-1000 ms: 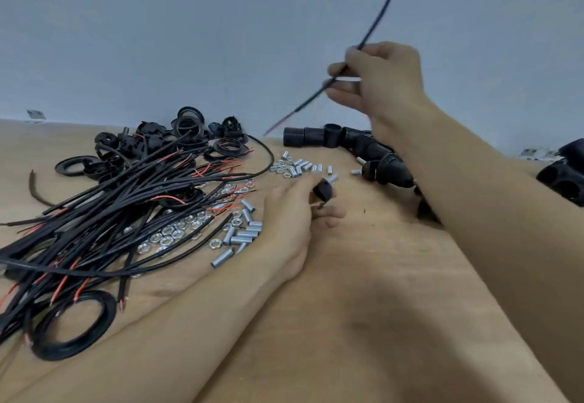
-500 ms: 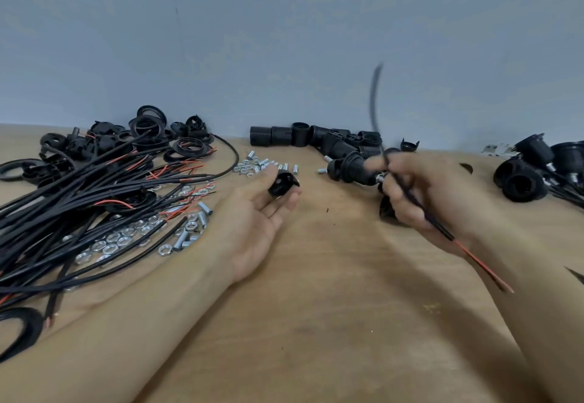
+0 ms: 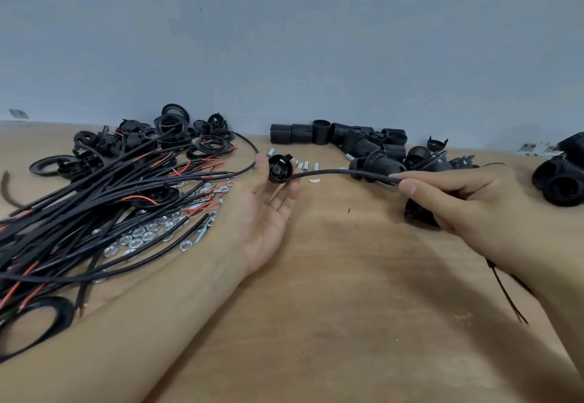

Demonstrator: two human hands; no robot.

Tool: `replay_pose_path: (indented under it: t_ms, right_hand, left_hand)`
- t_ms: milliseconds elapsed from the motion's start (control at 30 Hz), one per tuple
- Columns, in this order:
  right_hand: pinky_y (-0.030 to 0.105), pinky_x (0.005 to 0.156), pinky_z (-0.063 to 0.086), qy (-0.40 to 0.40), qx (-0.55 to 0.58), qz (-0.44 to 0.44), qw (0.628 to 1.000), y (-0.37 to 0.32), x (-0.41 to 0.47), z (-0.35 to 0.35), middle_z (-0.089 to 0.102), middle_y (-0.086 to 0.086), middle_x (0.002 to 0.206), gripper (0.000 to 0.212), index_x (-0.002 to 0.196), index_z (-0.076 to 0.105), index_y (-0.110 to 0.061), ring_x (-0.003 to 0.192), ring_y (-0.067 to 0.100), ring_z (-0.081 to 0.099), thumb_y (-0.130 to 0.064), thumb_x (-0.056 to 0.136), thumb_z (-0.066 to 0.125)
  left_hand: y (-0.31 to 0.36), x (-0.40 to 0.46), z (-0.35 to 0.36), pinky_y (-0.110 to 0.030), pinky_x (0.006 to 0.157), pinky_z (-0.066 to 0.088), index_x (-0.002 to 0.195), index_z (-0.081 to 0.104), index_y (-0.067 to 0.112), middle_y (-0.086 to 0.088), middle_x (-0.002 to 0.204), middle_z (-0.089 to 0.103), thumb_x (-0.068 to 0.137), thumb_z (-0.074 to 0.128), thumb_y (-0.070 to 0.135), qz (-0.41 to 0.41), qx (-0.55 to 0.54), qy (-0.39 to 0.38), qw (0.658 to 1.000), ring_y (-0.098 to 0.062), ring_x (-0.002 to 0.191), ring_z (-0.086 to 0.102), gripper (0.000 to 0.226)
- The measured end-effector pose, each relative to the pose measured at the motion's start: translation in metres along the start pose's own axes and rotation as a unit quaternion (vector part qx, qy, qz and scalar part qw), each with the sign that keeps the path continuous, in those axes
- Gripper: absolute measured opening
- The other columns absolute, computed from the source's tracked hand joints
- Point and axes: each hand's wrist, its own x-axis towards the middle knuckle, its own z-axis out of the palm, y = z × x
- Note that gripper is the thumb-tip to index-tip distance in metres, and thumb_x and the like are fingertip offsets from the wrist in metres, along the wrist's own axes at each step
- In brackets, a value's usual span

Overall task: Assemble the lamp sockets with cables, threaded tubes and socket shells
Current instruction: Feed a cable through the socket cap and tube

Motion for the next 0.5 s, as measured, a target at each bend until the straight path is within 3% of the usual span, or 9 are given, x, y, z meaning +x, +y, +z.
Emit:
replay_pose_path:
  t_ms: [133,500]
  right_hand:
    - [0.010,0.042,0.029,0.027,0.018,-0.007,0.999,0.0023,0.0003,0.0042,0.041,-0.015,0.042,0.026,0.097,0.077,-0.025,0.042,0.003,0.030,-0.039,0.076,0.067]
    - [0.009,0.043,0.028,0.002,-0.016,-0.041,0.999,-0.0010,-0.0032,0.0088,0.042,-0.013,0.039,0.015,0.089,0.077,-0.033,0.037,0.004,0.035,-0.032,0.078,0.066]
  left_hand:
    - [0.0006,-0.0015,0.0010,-0.024,0.065,0.058,0.095,0.066,0.001,-0.011,0.085,0.074,0.099,0.058,0.024,-0.006,0.000,0.003,1.000,-0.022,0.081,0.074,0.025]
    - [-0.0033,-0.0007,0.0008,-0.021,0.073,0.059,0.096,0.063,0.007,-0.007,0.091,0.074,0.094,0.061,0.019,0.028,0.063,-0.022,0.997,-0.020,0.087,0.073,0.012]
